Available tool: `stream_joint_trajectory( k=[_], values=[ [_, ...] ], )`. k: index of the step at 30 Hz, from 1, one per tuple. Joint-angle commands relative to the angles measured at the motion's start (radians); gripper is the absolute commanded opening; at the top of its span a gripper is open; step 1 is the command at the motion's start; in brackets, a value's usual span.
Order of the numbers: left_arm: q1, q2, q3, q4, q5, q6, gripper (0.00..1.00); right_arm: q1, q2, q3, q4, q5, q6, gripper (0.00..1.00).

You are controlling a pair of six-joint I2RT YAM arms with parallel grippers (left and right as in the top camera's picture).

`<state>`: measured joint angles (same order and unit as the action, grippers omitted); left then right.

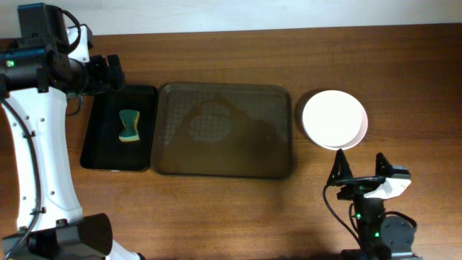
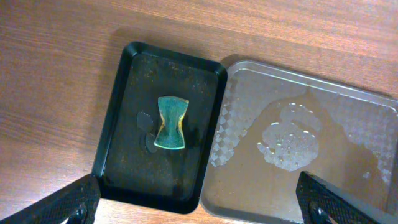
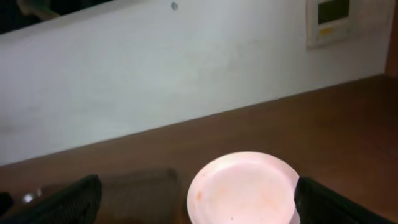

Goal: Clean dirty plates on tray and stack at the side

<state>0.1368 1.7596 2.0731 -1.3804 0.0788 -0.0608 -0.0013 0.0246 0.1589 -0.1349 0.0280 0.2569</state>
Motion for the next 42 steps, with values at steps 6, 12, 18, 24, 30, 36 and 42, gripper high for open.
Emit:
stream_joint_trajectory(
  k=[6, 12, 18, 24, 30, 36, 42],
  values=[
    [-0.003, 0.003, 0.006, 0.002, 0.011, -0.002, 0.99, 0.009, -0.021, -0.153, 0.163, 0.009, -0.01, 0.98],
    [-0.003, 0.004, 0.006, 0.002, 0.011, -0.002, 0.99, 0.009, -0.016, -0.153, 0.055, -0.01, -0.014, 0.98],
    [-0.003, 0.004, 0.006, 0.002, 0.011, -0.002, 0.99, 0.009, -0.016, -0.153, 0.055, -0.01, -0.014, 0.98],
    [-0.003, 0.004, 0.006, 0.002, 0.011, -0.002, 0.99, 0.009, -0.016, -0.153, 0.055, -0.01, -0.014, 0.98],
    [-0.003, -0.065, 0.006, 0.011, -0.059, 0.039, 0.99, 0.009, -0.016, -0.153, 0.055, -0.01, -0.014, 0.98],
    [-0.006, -0.43, -0.303, 0.218, -0.124, 0.039, 0.99, 0.009, -0.016, -0.153, 0.055, -0.01, -0.014, 0.98],
    [-0.032, -0.964, -1.068, 0.726, -0.125, 0.039, 0.99, 0.009, -0.016, -0.153, 0.055, -0.01, -0.014, 0.98]
  ],
)
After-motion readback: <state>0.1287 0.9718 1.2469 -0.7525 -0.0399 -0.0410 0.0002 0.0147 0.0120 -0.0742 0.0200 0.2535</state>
